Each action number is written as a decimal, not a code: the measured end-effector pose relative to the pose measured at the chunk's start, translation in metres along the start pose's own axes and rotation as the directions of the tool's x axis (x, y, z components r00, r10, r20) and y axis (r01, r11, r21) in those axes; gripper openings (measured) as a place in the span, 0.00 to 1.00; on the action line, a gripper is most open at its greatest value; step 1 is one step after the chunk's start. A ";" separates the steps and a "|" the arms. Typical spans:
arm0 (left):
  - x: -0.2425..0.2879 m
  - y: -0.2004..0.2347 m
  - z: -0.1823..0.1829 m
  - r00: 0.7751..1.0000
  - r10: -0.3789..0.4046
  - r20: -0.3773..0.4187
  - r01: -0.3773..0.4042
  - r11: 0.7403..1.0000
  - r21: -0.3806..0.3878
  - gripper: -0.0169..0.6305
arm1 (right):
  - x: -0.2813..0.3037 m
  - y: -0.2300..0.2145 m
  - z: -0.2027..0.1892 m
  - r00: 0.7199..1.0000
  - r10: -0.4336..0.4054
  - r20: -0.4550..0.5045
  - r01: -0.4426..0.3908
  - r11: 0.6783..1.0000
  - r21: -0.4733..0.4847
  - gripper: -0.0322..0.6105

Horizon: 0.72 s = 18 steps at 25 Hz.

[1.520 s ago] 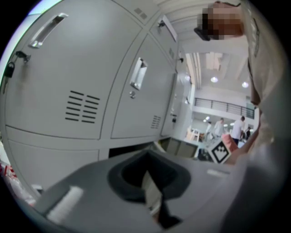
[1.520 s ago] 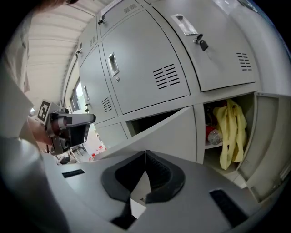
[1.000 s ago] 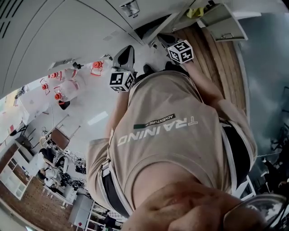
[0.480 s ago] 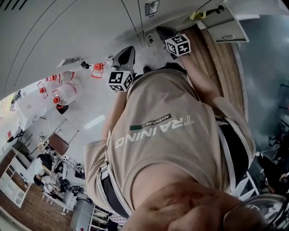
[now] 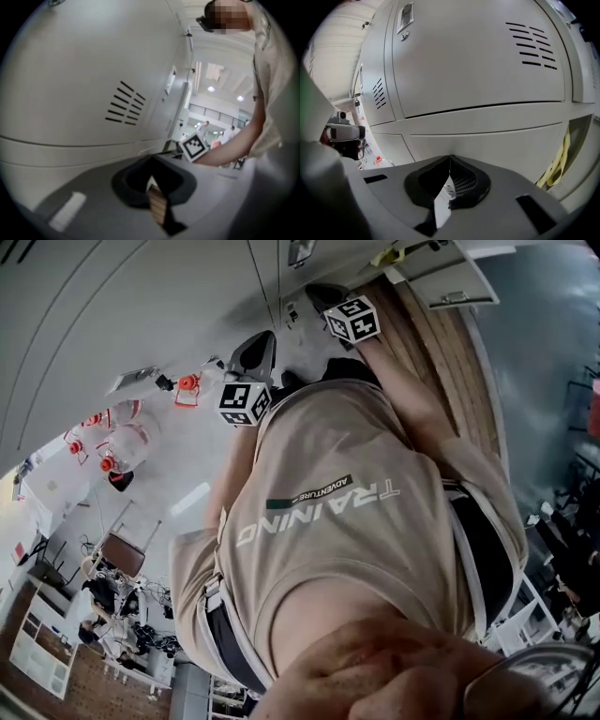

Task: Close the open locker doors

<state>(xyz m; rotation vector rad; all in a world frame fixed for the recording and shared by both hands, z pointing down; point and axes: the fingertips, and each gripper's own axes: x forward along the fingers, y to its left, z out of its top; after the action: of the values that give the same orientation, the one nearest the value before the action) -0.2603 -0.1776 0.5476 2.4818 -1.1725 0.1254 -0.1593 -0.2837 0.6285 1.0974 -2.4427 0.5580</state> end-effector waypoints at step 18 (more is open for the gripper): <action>0.134 -0.128 -0.005 0.988 -0.126 -0.088 0.130 0.991 0.043 0.03 | -0.191 -0.162 -0.053 0.977 -0.189 0.103 0.177 0.977 0.115 0.07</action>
<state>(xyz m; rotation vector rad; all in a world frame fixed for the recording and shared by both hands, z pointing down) -0.0765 -0.1993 0.5454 2.5594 -0.9835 0.2247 0.0923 -0.2398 0.6065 1.4171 -2.3953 0.5853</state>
